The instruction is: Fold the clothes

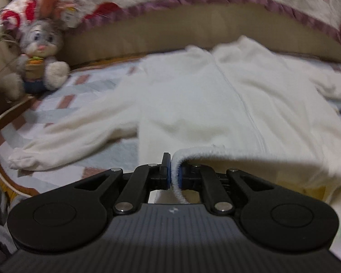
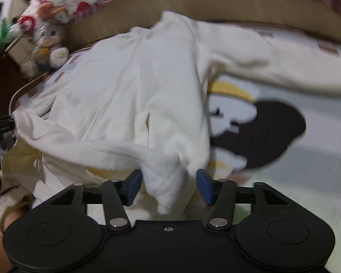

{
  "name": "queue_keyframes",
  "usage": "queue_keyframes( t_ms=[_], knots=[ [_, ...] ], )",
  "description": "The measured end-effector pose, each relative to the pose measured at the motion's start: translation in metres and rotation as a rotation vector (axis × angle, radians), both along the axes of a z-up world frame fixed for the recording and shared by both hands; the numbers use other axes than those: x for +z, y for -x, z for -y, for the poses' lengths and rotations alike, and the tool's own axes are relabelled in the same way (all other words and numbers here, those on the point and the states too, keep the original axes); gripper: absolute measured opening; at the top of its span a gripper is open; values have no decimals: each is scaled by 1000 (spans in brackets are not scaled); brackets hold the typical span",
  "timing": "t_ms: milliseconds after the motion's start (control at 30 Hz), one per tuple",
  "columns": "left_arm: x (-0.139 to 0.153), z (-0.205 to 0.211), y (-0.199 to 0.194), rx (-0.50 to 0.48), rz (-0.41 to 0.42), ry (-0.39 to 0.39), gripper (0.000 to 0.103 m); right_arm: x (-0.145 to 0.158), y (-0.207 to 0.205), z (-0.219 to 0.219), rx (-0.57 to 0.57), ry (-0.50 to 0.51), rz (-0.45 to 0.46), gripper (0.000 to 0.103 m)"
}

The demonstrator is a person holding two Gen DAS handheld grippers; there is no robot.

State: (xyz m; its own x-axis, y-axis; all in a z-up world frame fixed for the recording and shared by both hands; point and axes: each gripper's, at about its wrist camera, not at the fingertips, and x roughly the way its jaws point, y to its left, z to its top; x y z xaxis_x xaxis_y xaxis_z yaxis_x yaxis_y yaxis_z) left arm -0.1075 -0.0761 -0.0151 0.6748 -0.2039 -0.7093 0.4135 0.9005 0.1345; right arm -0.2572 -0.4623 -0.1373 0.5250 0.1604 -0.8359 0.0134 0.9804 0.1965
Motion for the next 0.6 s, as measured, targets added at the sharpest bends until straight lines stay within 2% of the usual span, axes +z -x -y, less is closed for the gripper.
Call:
queue_keyframes(
  t_ms=[100,133,167,200,300,400,500,533,600],
  knots=[
    [11,-9,-1,24,34,25,6,-8,6,-19,47,79,-25,62],
    [15,-12,-1,32,45,33,6,-6,9,-23,67,123,-7,49],
    [19,-14,1,34,51,27,6,-2,12,-27,87,171,18,21],
    [21,-16,3,24,52,17,6,5,15,-24,72,162,27,10],
    [26,-20,16,-24,35,-21,8,26,23,-5,9,84,60,10],
    [14,-21,31,-51,-37,-60,13,24,26,10,-26,67,67,10],
    [-6,-13,49,-118,-72,-184,29,5,25,25,-110,10,9,10],
    [-10,-13,53,-152,-87,-206,39,5,26,25,-118,-5,11,11],
    [-17,-14,55,-192,-114,-239,42,6,26,24,-127,-25,17,19]
  ],
)
